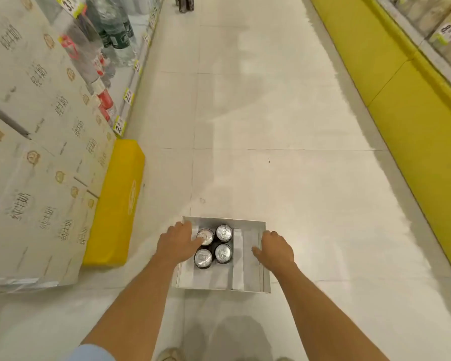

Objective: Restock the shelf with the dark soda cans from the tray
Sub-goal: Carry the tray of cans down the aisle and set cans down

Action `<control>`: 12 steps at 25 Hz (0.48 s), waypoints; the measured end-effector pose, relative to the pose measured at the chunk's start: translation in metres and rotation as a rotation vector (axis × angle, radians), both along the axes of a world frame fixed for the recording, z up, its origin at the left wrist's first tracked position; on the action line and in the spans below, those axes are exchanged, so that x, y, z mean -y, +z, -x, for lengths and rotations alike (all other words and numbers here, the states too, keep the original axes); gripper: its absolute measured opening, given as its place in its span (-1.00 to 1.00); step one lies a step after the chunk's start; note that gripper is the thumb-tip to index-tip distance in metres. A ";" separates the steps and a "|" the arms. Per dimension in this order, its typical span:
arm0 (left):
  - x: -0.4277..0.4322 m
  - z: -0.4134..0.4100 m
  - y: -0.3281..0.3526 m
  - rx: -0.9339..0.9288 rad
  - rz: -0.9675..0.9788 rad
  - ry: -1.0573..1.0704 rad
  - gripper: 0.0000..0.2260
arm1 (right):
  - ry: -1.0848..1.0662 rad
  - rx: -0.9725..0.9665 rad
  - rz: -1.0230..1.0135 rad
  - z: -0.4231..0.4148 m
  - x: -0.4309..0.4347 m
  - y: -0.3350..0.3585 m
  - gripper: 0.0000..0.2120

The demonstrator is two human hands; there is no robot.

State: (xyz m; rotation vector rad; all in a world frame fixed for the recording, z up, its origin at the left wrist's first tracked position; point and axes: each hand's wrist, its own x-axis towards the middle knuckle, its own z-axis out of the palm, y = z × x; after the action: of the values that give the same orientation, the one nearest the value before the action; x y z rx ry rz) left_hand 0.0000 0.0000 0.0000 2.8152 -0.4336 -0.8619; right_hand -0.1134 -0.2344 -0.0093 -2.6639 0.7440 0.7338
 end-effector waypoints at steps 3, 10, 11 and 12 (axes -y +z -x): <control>-0.005 -0.002 -0.055 -0.035 -0.003 0.201 -0.47 | -0.153 0.026 -0.005 0.005 0.006 -0.048 -0.61; -0.006 -0.003 -0.120 -0.141 0.237 0.596 -0.64 | -0.486 0.161 -0.199 0.005 0.012 -0.115 -0.76; -0.009 -0.003 -0.126 -0.139 0.243 0.618 -0.66 | -0.523 0.188 -0.191 0.007 0.010 -0.119 -0.76; -0.010 -0.002 -0.131 -0.137 0.243 0.641 -0.66 | -0.552 0.206 -0.184 0.008 0.009 -0.121 -0.75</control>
State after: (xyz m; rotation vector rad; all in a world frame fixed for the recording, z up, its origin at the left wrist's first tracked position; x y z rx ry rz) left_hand 0.0017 0.0105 -0.1310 2.4058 0.3490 -0.7763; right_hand -0.1218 -0.2430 -0.1298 -2.1675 1.2103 0.3540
